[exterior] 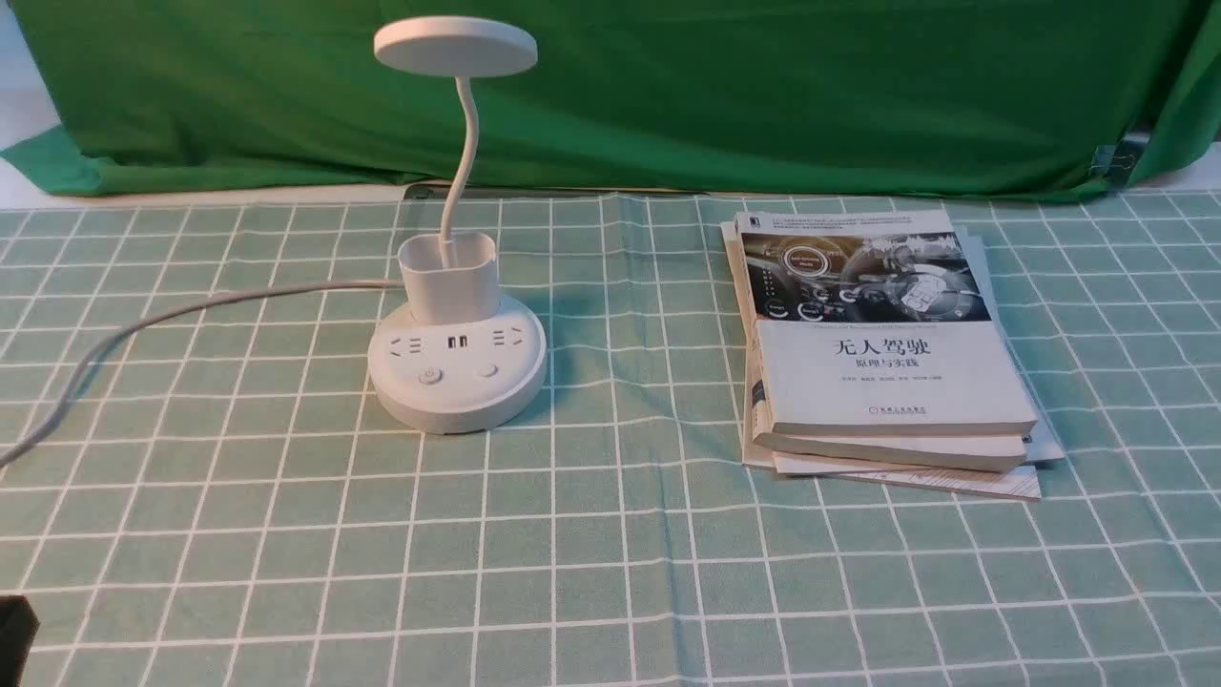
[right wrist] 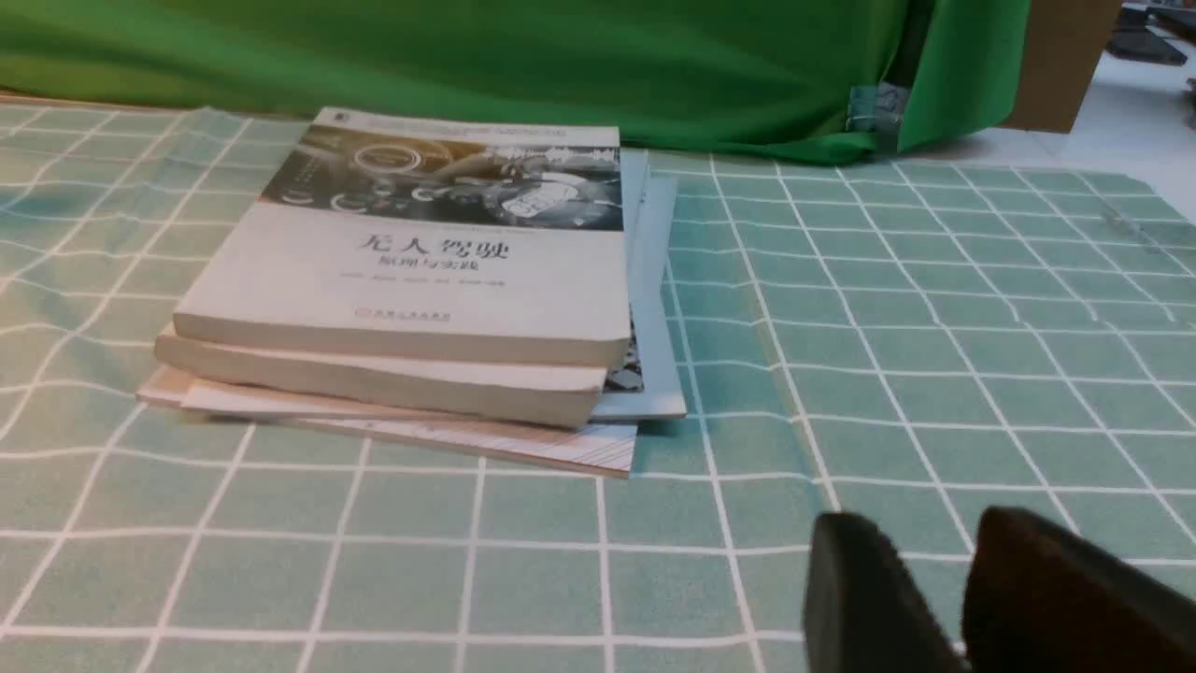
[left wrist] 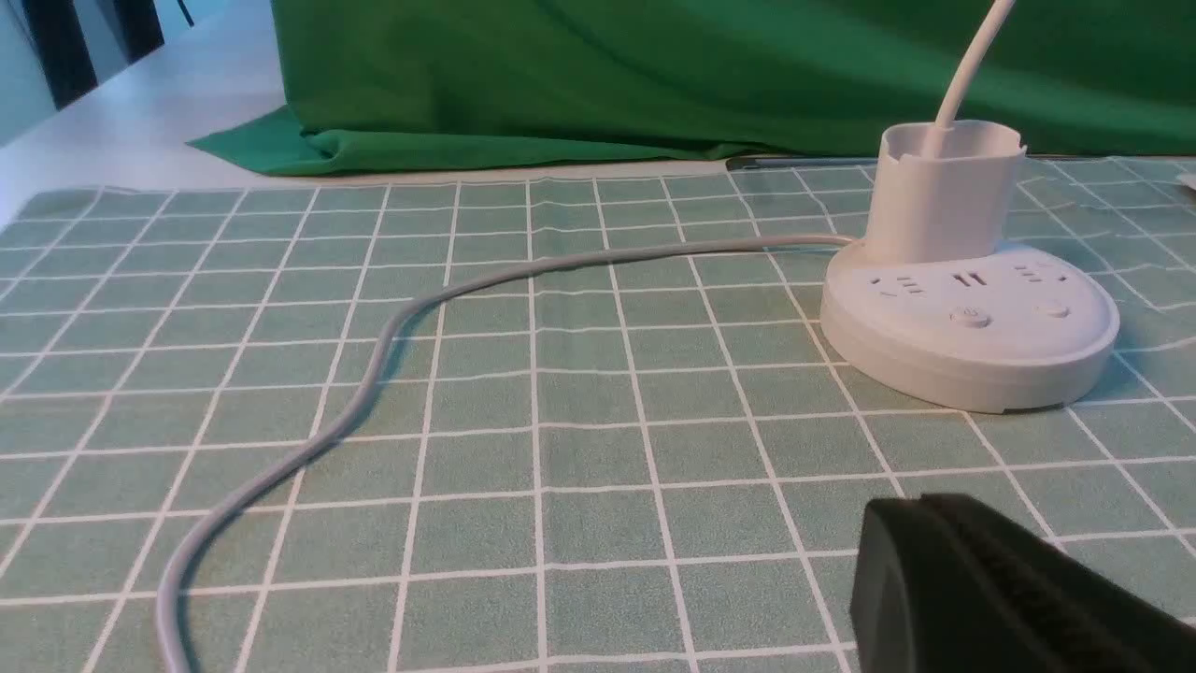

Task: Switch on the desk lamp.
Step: Use the left arm to press the button switch on the lamp holder

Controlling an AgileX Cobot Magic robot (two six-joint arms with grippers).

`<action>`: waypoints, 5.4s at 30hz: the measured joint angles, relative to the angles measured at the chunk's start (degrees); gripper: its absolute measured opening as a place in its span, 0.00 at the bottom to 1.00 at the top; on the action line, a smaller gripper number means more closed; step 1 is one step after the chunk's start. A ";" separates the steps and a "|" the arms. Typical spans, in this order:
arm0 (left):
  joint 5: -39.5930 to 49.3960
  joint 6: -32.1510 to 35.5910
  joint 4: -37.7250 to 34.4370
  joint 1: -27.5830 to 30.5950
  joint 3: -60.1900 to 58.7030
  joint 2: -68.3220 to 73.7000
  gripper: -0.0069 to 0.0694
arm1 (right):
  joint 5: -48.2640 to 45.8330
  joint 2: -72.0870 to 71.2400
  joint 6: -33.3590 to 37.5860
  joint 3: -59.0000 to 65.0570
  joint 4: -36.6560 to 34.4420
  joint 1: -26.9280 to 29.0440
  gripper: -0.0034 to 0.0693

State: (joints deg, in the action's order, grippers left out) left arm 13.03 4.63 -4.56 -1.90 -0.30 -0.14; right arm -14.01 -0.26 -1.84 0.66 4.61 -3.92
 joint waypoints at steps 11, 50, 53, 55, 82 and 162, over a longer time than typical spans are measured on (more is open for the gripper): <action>0.00 0.05 0.00 0.00 0.00 0.00 0.09 | 0.00 0.00 0.00 0.00 0.00 0.00 0.38; -49.64 -0.08 2.60 0.00 0.00 0.00 0.09 | 0.07 0.00 0.00 0.00 0.00 0.00 0.38; -64.18 -3.82 5.52 0.00 0.00 -0.08 0.09 | 0.07 0.00 0.00 0.00 0.00 0.00 0.38; -66.35 -6.73 5.68 0.00 0.58 -0.13 0.09 | 0.07 0.00 0.00 0.00 0.00 0.00 0.38; 8.53 21.83 -38.47 -10.34 42.65 76.87 0.09 | 0.01 0.00 0.00 0.00 0.00 0.00 0.38; 20.08 -4.63 -7.76 -18.31 80.35 113.79 0.09 | 0.01 0.00 0.00 0.00 0.00 0.00 0.38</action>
State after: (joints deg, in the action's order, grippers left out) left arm 33.11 0.00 -12.32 -20.20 80.06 113.65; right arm -14.00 -0.26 -1.84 0.66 4.61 -3.92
